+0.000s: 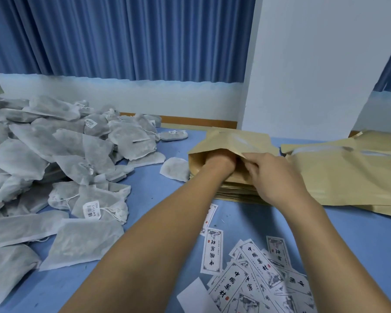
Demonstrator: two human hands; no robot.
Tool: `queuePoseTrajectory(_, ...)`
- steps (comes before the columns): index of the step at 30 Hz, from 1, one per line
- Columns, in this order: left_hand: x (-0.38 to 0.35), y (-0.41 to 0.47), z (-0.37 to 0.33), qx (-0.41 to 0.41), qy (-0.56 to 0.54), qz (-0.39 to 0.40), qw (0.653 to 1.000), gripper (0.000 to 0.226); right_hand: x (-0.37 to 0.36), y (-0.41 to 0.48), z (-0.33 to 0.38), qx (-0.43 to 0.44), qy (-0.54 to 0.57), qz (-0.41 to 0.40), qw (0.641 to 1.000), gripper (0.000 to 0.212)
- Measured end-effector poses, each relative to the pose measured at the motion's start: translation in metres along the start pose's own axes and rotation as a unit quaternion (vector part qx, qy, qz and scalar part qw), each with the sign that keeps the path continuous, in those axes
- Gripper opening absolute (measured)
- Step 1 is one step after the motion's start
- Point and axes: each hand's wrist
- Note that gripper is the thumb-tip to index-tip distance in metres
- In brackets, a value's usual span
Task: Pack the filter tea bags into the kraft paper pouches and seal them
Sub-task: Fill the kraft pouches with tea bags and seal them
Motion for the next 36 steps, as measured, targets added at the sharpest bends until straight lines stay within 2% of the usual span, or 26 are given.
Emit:
queuePoseTrajectory(3, -0.007, 0.0, -0.002, -0.045, -0.115, 0.036, 0.992, 0.032, -0.005, 0.0, -0.005, -0.012, -0.012, -0.024, 1.0, 0.03)
queuePoseTrajectory(5, -0.011, -0.011, 0.001, -0.076, -0.118, 0.003, 0.99, 0.031, -0.008, 0.001, -0.008, -0.026, -0.013, -0.041, 0.999, 0.033)
queuePoseTrajectory(7, -0.015, -0.032, 0.012, -0.115, -0.102, -0.115, 0.981, 0.026, -0.011, 0.001, -0.01, -0.04, -0.014, -0.054, 0.998, 0.033)
queuePoseTrajectory(8, -0.018, -0.045, 0.02, -0.155, -0.112, -0.204, 0.96, 0.025, -0.013, 0.001, -0.011, -0.046, -0.015, -0.06, 0.997, 0.033)
queuePoseTrajectory(9, -0.023, -0.058, 0.029, -0.203, -0.129, -0.301, 0.923, 0.027, -0.015, 0.0, -0.011, -0.05, -0.017, -0.064, 0.997, 0.033)
queuePoseTrajectory(10, -0.026, -0.071, 0.041, -0.209, -0.158, -0.392, 0.882, 0.03, -0.017, -0.001, -0.011, -0.051, -0.021, -0.067, 0.996, 0.033)
queuePoseTrajectory(11, -0.031, -0.078, 0.053, -0.172, -0.195, -0.459, 0.849, 0.033, -0.018, -0.001, -0.012, -0.051, -0.026, -0.07, 0.996, 0.033)
queuePoseTrajectory(12, -0.033, -0.084, 0.065, -0.101, -0.225, -0.494, 0.834, 0.034, -0.019, -0.001, -0.011, -0.051, -0.033, -0.072, 0.996, 0.034)
queuePoseTrajectory(13, -0.034, -0.082, 0.078, -0.019, -0.239, -0.494, 0.836, 0.031, -0.02, -0.001, -0.011, -0.05, -0.039, -0.075, 0.995, 0.034)
queuePoseTrajectory(14, -0.036, -0.077, 0.092, 0.064, -0.244, -0.442, 0.861, 0.023, -0.021, 0.0, -0.01, -0.051, -0.044, -0.077, 0.995, 0.034)
queuePoseTrajectory(15, -0.042, -0.071, 0.106, 0.124, -0.225, -0.352, 0.9, 0.015, -0.021, -0.001, -0.01, -0.053, -0.049, -0.077, 0.994, 0.033)
queuePoseTrajectory(16, -0.048, -0.067, 0.117, 0.154, -0.185, -0.246, 0.939, 0.027, -0.022, -0.001, -0.009, -0.054, -0.055, -0.076, 0.994, 0.033)
queuePoseTrajectory(17, -0.055, -0.063, 0.125, 0.149, -0.142, -0.153, 0.966, 0.044, -0.022, -0.002, -0.008, -0.052, -0.06, -0.077, 0.994, 0.032)
queuePoseTrajectory(18, -0.06, -0.06, 0.13, 0.136, -0.103, -0.08, 0.982, 0.051, -0.021, -0.003, -0.007, -0.048, -0.063, -0.077, 0.994, 0.031)
queuePoseTrajectory(20, -0.065, -0.06, 0.128, 0.106, -0.046, -0.024, 0.993, 0.046, -0.021, -0.003, -0.006, -0.044, -0.061, -0.077, 0.994, 0.03)
queuePoseTrajectory(22, -0.067, -0.06, 0.125, 0.109, -0.054, -0.042, 0.992, 0.042, -0.02, -0.002, -0.006, -0.049, -0.056, -0.075, 0.994, 0.029)
queuePoseTrajectory(26, -0.065, -0.077, 0.123, 0.174, -0.157, -0.16, 0.959, 0.033, -0.019, -0.002, -0.008, -0.052, -0.048, -0.077, 0.995, 0.028)
queuePoseTrajectory(27, -0.061, -0.081, 0.12, 0.196, -0.201, -0.211, 0.936, 0.037, -0.019, -0.002, -0.008, -0.051, -0.046, -0.077, 0.995, 0.029)
queuePoseTrajectory(29, -0.047, -0.087, 0.11, 0.198, -0.311, -0.354, 0.859, 0.044, -0.018, -0.002, -0.007, -0.051, -0.041, -0.073, 0.995, 0.029)
queuePoseTrajectory(30, -0.039, -0.091, 0.103, 0.161, -0.345, -0.432, 0.818, 0.044, -0.017, -0.002, -0.006, -0.052, -0.038, -0.073, 0.995, 0.03)
queuePoseTrajectory(31, -0.034, -0.095, 0.094, 0.106, -0.354, -0.487, 0.791, 0.044, -0.017, -0.002, -0.006, -0.053, -0.035, -0.074, 0.995, 0.03)
queuePoseTrajectory(32, -0.031, -0.101, 0.085, 0.043, -0.339, -0.512, 0.788, 0.045, -0.016, -0.002, -0.005, -0.055, -0.032, -0.075, 0.995, 0.03)
queuePoseTrajectory(34, -0.036, -0.108, 0.065, -0.086, -0.251, -0.507, 0.82, 0.044, -0.014, -0.002, -0.003, -0.06, -0.025, -0.078, 0.995, 0.03)
queuePoseTrajectory(36, -0.038, -0.11, 0.048, -0.174, -0.152, -0.472, 0.851, 0.036, -0.011, -0.003, -0.002, -0.062, -0.01, -0.08, 0.995, 0.028)
Point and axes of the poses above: each hand's wrist, its own y-axis towards the middle knuckle, its own x-axis out of the back of the hand, z = x × y, and after that the axes turned 9 degrees about y, right-handed
